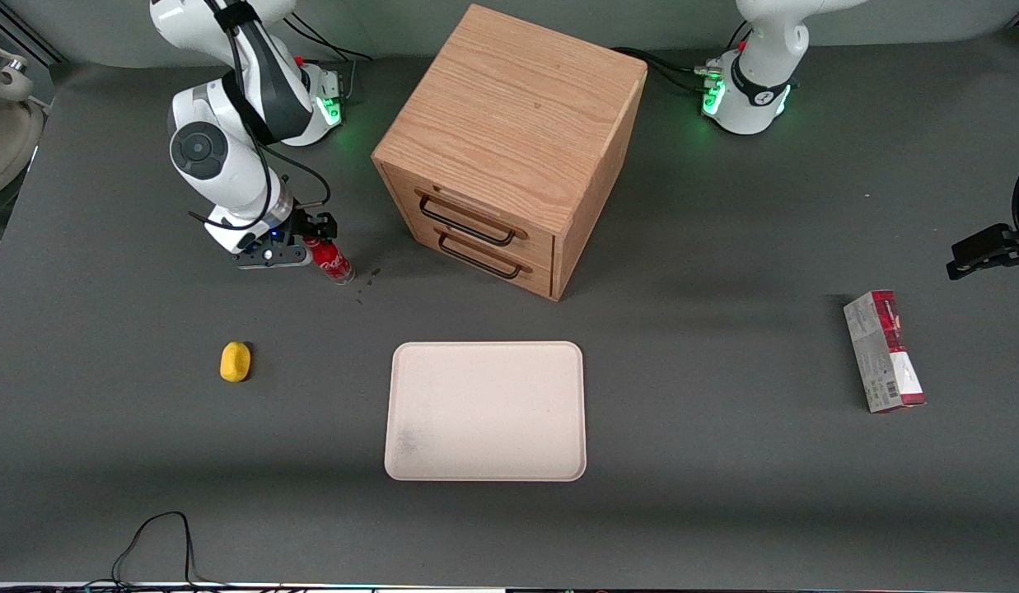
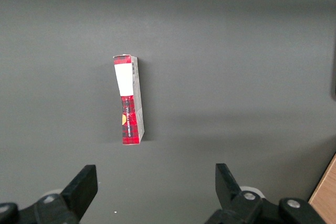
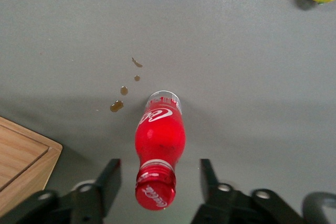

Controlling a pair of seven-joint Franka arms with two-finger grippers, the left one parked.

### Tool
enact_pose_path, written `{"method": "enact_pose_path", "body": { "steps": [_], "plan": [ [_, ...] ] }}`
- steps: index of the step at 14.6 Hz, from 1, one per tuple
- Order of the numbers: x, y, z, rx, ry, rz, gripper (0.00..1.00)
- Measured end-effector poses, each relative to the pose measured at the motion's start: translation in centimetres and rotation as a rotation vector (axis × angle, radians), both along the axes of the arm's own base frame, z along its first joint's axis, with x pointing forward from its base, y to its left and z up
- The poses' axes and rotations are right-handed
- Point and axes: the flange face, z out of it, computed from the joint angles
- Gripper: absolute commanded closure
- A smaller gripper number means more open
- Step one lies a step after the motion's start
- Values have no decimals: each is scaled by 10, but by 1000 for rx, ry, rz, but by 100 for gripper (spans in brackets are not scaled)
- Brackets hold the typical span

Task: Place coke bottle on tray
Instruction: 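Lower the right gripper over the bottle and close it around the bottle, then lift the held bottle and carry it over the white tray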

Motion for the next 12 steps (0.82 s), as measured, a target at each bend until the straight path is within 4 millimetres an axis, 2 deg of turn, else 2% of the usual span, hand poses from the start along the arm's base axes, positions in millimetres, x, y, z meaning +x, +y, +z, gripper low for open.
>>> {"method": "enact_pose_path", "body": {
  "steps": [2, 8, 10, 12],
  "plan": [
    [0, 0, 0, 1, -1, 0, 83],
    [1, 0, 1, 3, -4, -2, 92],
    [7, 2, 10, 6, -12, -3, 94],
    [20, 4, 34, 3, -5, -7, 94]
  ]
}}
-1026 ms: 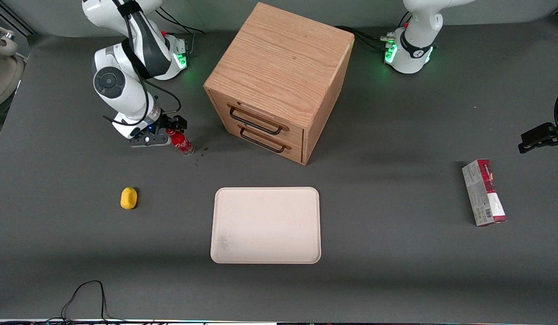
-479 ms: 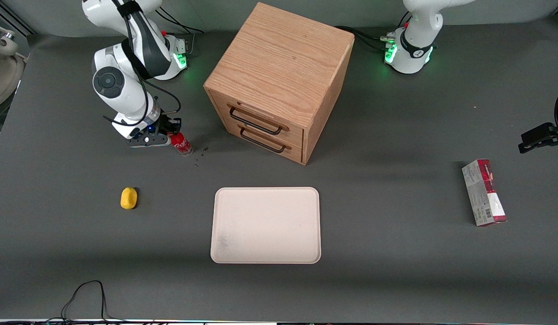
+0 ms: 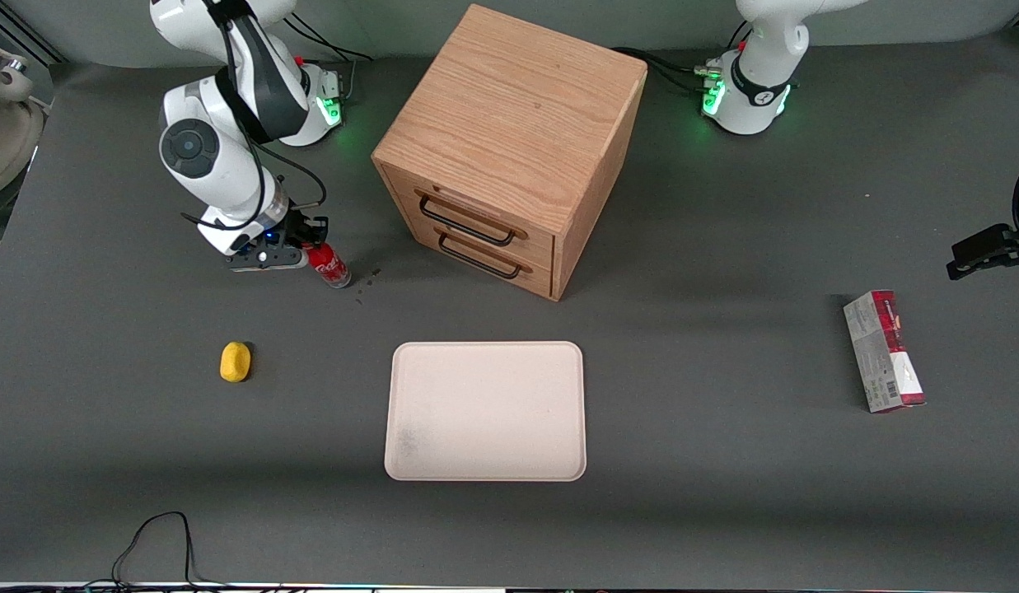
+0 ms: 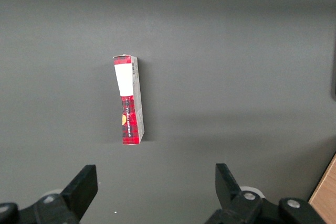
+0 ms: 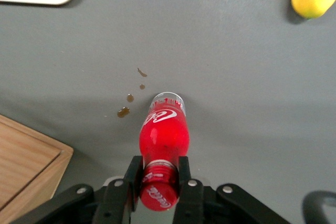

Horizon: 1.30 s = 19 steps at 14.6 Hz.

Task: Place coke bottle on tray
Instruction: 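Lift the held bottle and carry it over the white tray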

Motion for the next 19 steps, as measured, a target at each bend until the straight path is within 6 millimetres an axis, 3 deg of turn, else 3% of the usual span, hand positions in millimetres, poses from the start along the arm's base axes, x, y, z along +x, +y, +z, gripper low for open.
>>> {"method": "enact_pose_path", "body": {
  "steps": [5, 12, 16, 19],
  "plan": [
    [34, -15, 91, -6, 34, -47, 94],
    [38, -17, 212, 25, 66, -62, 97],
    [43, -16, 239, 34, 29, -62, 97],
    [76, 0, 244, 38, 1, -60, 97]
  ]
}}
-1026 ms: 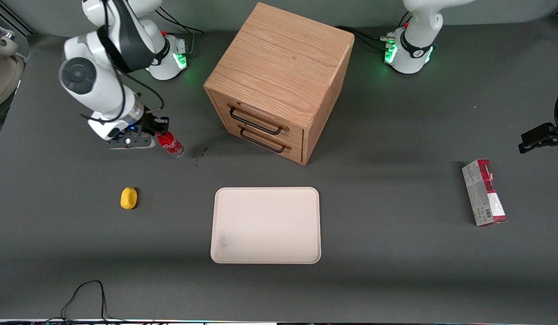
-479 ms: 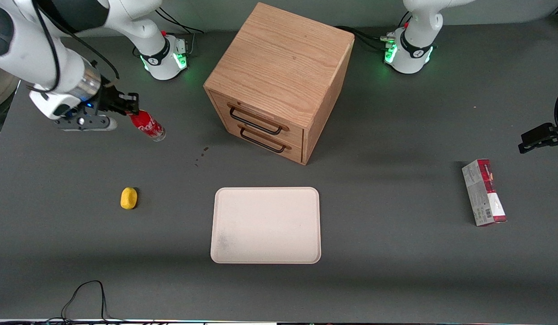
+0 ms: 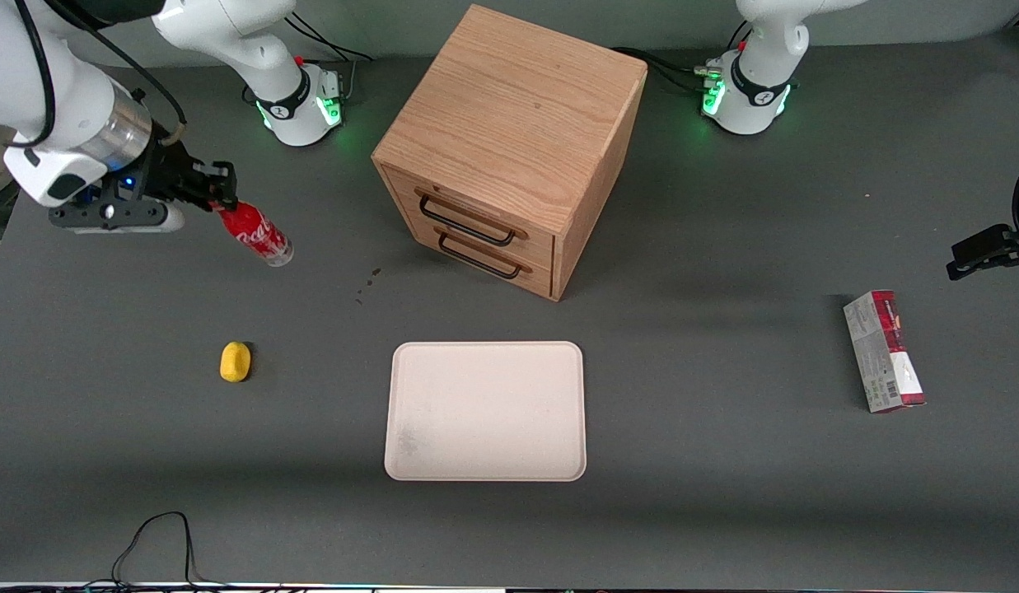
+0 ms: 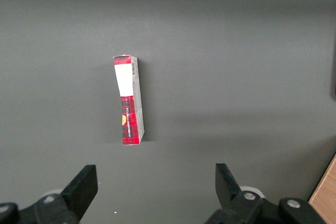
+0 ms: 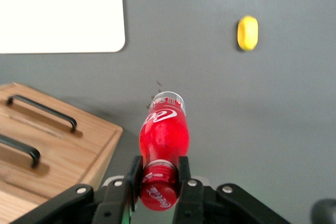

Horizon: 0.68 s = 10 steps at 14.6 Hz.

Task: Place coke bottle on tray
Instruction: 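Lift the held bottle and carry it over the white tray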

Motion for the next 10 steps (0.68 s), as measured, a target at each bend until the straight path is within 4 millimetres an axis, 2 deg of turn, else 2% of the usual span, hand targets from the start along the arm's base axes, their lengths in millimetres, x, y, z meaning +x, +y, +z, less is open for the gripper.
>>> {"method": "enact_pose_path", "body": {
  "steps": [3, 6, 10],
  "plan": [
    [55, 33, -13, 6, -18, 11, 98],
    [105, 69, -47, -10, -31, 38, 100],
    [145, 105, -98, -19, -38, 69, 100]
  ]
}}
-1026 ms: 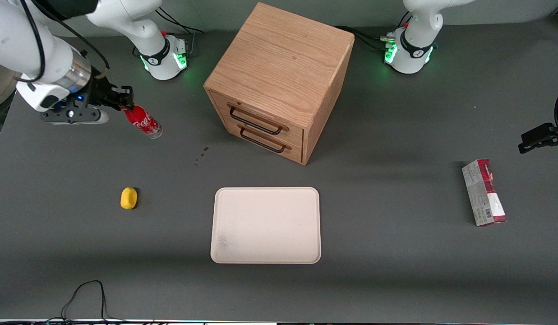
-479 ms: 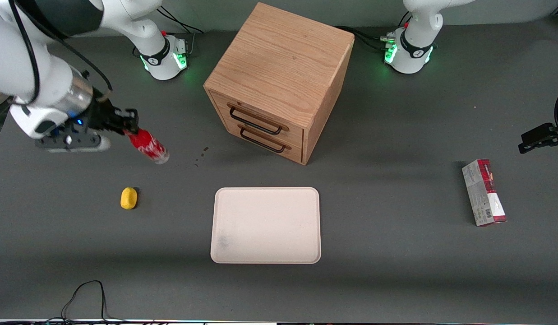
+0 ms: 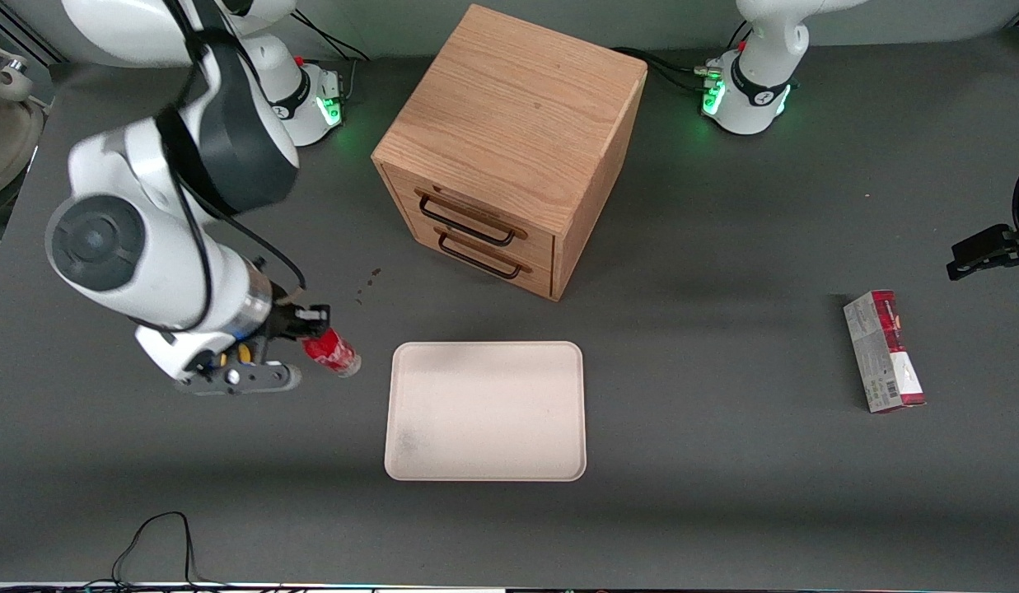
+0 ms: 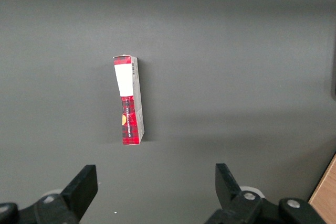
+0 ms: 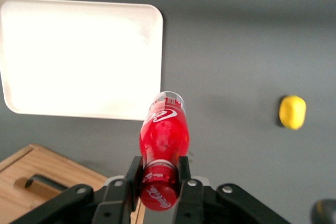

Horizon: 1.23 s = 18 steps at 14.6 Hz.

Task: Place coke bottle on tray
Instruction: 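Lift the held bottle and carry it over the white tray, then lower the bottle onto the tray and open the right gripper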

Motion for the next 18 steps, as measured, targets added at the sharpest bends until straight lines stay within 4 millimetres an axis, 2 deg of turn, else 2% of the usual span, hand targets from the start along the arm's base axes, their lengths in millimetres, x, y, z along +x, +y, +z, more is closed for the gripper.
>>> {"method": "enact_pose_path", "body": {
  "steps": [3, 10, 13, 18],
  "plan": [
    [21, 17, -25, 21, -59, 13, 100],
    [48, 29, -63, 51, -159, 15, 100],
    [57, 34, -93, 54, -173, 16, 100],
    [63, 47, -158, 60, -128, 28, 100]
  ]
}}
